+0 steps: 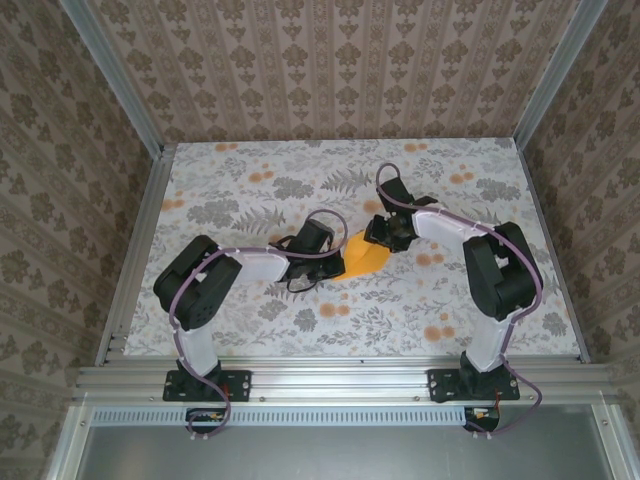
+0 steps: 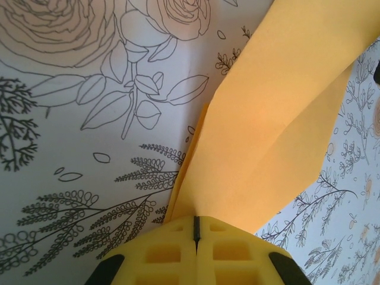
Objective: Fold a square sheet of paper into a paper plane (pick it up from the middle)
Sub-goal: Fourth fold the wing at the center of the table.
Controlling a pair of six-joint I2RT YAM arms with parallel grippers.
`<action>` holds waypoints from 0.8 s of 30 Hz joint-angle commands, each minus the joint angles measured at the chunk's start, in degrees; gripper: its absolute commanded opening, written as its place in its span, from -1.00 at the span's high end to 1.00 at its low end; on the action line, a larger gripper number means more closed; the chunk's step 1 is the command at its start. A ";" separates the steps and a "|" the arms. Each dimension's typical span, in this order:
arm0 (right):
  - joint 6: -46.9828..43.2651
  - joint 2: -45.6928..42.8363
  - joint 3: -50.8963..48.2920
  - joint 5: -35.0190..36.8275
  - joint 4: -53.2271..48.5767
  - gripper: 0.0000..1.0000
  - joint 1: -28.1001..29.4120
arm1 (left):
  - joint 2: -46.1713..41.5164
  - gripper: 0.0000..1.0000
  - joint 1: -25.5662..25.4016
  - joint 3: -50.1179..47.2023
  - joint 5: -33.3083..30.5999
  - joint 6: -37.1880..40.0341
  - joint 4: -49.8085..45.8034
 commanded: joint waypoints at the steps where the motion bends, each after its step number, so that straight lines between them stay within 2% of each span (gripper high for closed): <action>1: -3.57 3.06 2.56 -2.49 -1.74 0.04 0.27 | 2.53 1.00 -0.88 -1.00 -0.81 1.52 -7.42; 4: -5.04 5.06 3.90 -4.81 -1.74 0.04 0.26 | 2.43 1.00 -0.91 -0.93 -0.81 1.39 -7.44; 15: -1.99 9.02 5.26 3.12 -7.28 0.28 0.26 | 1.45 1.00 -1.02 -1.08 -1.06 1.21 -7.69; 24: -0.47 9.81 2.99 4.13 -5.93 0.39 0.32 | 0.15 1.00 -0.90 -1.18 -0.77 1.04 -7.59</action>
